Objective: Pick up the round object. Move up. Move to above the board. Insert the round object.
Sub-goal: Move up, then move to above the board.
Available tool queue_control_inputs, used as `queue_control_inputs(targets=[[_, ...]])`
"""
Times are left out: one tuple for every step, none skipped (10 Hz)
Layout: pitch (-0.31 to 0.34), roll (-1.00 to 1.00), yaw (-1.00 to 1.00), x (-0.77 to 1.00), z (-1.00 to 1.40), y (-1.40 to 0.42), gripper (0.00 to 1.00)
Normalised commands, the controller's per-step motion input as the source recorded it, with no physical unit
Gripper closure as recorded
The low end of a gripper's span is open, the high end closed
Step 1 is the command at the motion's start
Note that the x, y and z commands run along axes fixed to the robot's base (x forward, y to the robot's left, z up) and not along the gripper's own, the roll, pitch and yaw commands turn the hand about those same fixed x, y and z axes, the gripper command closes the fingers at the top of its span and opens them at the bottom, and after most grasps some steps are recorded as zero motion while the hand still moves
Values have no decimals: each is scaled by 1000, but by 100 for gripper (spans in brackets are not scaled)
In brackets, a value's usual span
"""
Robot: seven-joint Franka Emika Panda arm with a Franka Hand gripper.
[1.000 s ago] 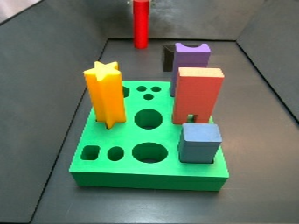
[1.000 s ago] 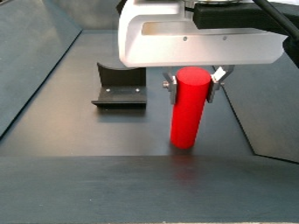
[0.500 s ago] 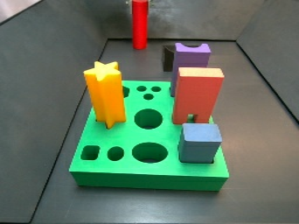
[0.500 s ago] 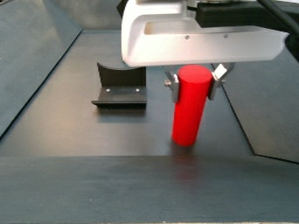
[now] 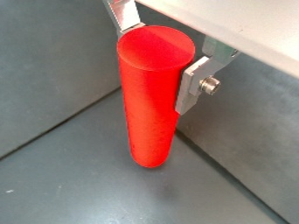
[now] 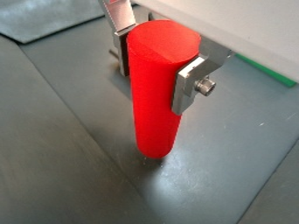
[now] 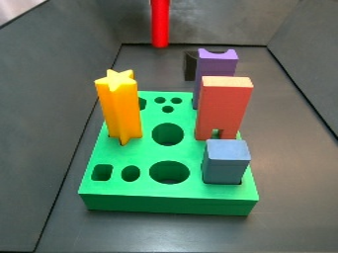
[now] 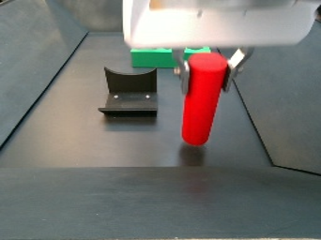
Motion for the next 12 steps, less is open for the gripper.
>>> queue_control_inputs(targets=[[50, 89, -27, -32, 332, -17, 100], [-253, 77, -71, 267, 1000, -476, 100], [-238, 77, -62, 277, 1000, -492, 100], [-135, 90, -28, 230, 1000, -434, 100], [-66, 90, -12, 194, 1000, -385, 100], [18, 104, 9, 154, 1000, -320, 100], [59, 106, 17, 134, 1000, -274, 100], [101, 94, 24, 108, 993, -205, 100], [109, 83, 23, 90, 903, -157, 100], [117, 73, 23, 51, 720, -77, 100], [114, 76, 25, 37, 629, -58, 100], [108, 93, 31, 15, 436, -40, 100]])
